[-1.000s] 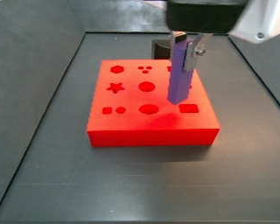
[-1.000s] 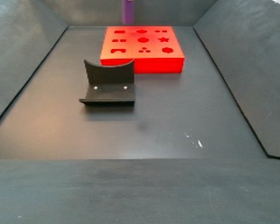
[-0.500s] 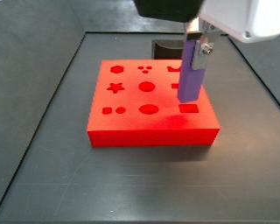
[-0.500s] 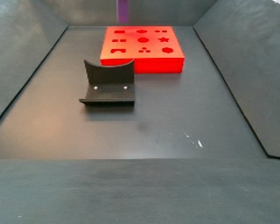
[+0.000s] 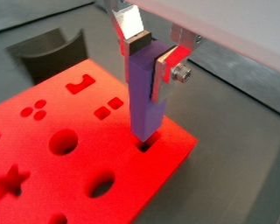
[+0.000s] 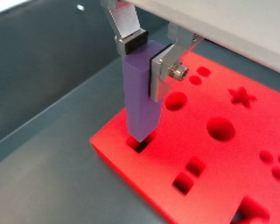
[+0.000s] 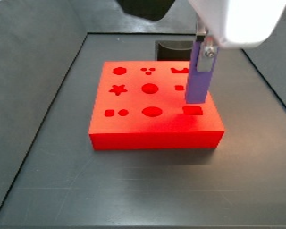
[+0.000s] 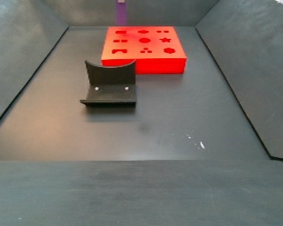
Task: Insert the rectangle object.
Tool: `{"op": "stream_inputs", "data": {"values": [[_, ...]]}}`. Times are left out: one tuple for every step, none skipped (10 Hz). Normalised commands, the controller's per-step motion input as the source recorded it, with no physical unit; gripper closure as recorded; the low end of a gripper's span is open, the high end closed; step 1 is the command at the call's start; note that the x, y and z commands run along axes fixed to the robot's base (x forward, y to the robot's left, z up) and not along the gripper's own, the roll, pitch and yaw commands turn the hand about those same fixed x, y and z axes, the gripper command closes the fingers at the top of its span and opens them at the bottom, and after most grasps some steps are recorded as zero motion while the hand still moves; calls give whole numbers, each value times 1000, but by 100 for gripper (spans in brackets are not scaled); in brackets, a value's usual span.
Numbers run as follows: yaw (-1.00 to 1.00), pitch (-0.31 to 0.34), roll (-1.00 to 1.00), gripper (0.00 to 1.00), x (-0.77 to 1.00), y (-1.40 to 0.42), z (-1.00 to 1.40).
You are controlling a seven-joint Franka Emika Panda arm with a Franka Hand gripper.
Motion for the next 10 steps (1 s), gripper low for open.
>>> {"op": "stream_inputs", "data": {"values": [[-629,19,223,100,251,-66,0],[-143,49,87,100,0,-89,0],[0,0,0,100,0,0,-91],[0,33,127,100,17,0,-180],[117,59,29,100,154,0,-340],[429,86,0,100,391,37,-354],[563,96,0,100,426,0,-340],[560,124,56,100,337,0,-186],[114,121,79,100,0,0,0],[0,161,73,100,0,0,111]]}}
